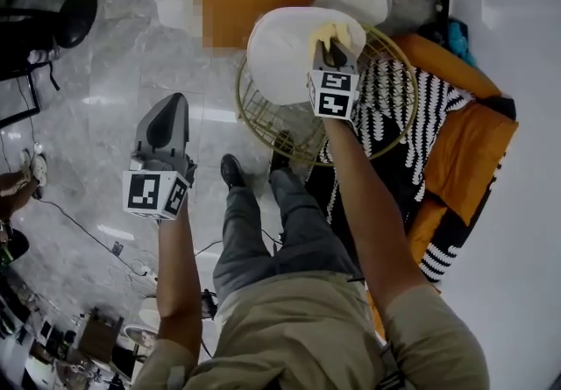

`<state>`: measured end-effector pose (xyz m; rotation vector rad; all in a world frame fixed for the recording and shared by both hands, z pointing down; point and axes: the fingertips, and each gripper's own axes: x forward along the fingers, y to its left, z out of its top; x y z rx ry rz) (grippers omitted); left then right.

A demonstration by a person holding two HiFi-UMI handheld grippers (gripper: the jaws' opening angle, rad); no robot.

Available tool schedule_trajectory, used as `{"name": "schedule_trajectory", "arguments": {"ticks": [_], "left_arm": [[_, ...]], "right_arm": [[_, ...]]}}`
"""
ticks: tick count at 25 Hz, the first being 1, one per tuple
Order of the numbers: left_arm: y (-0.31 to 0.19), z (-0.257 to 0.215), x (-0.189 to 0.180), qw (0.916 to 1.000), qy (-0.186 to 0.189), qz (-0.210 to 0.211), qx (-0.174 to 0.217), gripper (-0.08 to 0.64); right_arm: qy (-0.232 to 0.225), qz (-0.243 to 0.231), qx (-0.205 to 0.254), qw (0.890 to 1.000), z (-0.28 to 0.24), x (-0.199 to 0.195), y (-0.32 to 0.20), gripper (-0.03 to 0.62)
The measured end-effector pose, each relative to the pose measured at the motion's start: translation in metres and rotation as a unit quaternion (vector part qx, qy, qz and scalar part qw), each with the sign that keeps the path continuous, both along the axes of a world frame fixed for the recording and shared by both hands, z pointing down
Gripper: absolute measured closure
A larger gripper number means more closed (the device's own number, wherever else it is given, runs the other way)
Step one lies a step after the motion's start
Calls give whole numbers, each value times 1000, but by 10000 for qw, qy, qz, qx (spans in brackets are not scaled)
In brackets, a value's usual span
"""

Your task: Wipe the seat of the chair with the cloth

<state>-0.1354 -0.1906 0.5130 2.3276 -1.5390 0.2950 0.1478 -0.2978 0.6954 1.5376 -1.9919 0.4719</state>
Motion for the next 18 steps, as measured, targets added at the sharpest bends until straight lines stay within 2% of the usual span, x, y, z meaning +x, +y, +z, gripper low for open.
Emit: {"name": "schedule_trajectory", "arguments": {"ticks": [5, 10, 14, 18], "left_arm": [[11, 4, -9, 9999, -1, -127, -76, 545], [19, 10, -12, 9999, 20, -139, -48, 545], [17, 10, -5, 9999, 24, -104, -104, 545], [15, 12, 3, 10000, 38, 11, -42, 545]], "right_arm": [[-512, -490, -187, 9973, 12, -88, -2, 538], [-712, -1046, -302, 9915, 11, -139, 12, 538], [-628, -980, -438, 9922, 19, -119, 22, 538], [-410, -453, -506, 9968, 38, -45, 19, 538]]}}
